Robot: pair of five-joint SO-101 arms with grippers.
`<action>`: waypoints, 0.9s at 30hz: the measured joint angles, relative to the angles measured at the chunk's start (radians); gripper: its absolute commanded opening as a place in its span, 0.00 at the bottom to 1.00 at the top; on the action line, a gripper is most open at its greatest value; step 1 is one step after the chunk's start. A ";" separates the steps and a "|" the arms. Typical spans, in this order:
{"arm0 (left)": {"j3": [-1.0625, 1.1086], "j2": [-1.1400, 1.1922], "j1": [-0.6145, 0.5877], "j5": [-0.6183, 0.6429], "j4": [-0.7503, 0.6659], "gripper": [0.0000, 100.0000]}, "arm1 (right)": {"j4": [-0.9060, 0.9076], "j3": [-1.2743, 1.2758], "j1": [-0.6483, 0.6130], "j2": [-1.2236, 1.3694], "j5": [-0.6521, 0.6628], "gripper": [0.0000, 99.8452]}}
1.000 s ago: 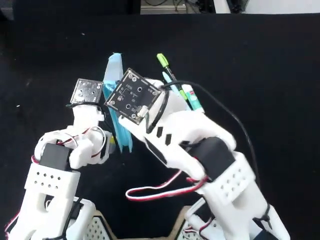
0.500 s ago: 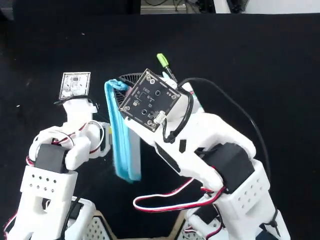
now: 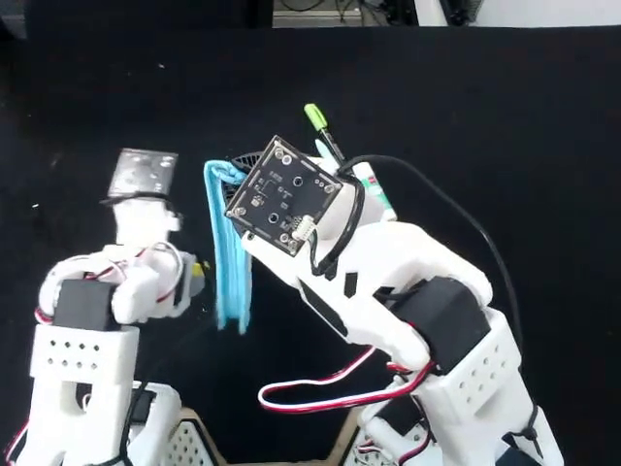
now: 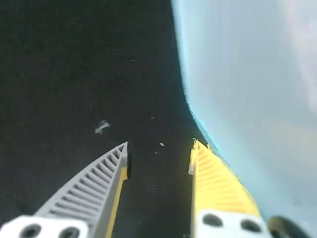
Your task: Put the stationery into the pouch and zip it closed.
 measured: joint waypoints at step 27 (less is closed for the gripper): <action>0.075 0.000 0.341 0.129 -0.250 0.25 | -0.041 0.032 0.147 0.000 0.103 0.01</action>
